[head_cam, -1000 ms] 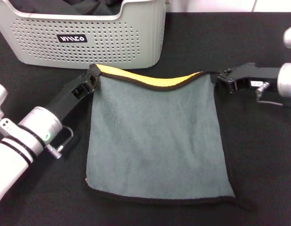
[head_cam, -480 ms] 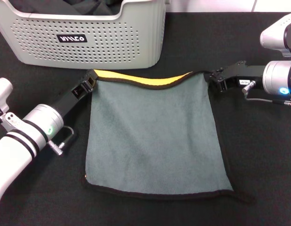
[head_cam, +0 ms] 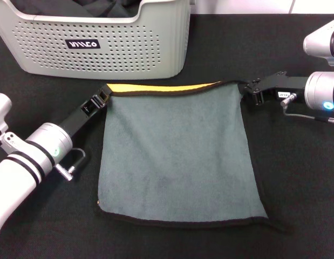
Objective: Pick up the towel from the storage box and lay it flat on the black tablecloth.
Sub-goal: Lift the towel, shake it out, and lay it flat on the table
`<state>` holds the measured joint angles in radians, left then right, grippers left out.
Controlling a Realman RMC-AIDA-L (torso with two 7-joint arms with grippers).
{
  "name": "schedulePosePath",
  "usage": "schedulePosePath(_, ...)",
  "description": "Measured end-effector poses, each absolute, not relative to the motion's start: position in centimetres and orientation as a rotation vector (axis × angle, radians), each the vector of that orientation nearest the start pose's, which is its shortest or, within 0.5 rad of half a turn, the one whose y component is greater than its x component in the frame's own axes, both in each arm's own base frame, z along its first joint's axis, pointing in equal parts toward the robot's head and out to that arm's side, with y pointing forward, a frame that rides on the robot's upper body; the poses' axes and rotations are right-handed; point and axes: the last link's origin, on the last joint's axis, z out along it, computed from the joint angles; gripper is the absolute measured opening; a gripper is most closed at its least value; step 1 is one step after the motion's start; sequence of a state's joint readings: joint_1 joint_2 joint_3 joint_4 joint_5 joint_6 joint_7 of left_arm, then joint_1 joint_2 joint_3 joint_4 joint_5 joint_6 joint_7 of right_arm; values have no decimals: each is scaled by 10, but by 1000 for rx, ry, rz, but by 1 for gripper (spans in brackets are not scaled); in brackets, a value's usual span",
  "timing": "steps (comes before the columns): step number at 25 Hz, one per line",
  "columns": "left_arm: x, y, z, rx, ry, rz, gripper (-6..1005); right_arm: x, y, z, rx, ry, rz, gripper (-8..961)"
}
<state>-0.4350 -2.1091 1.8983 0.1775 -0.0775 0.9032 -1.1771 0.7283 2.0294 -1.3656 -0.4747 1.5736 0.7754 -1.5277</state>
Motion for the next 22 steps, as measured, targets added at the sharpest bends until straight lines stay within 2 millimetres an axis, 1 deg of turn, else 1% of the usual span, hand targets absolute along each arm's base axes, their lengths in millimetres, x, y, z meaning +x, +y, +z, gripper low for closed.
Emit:
schedulePosePath(5, -322, 324, -74, -1643, -1502, -1044, 13, 228, 418, -58, -2477, 785, 350, 16)
schedulePosePath(15, -318, 325, -72, -1631, -1518, -1091, 26, 230, 418, -57, -2469, 786, 347, 15)
schedulePosePath(22, -313, 329, -67, -1555, -1631, -1199, 34, 228, 419, -56, -2468, 776, 352, 15)
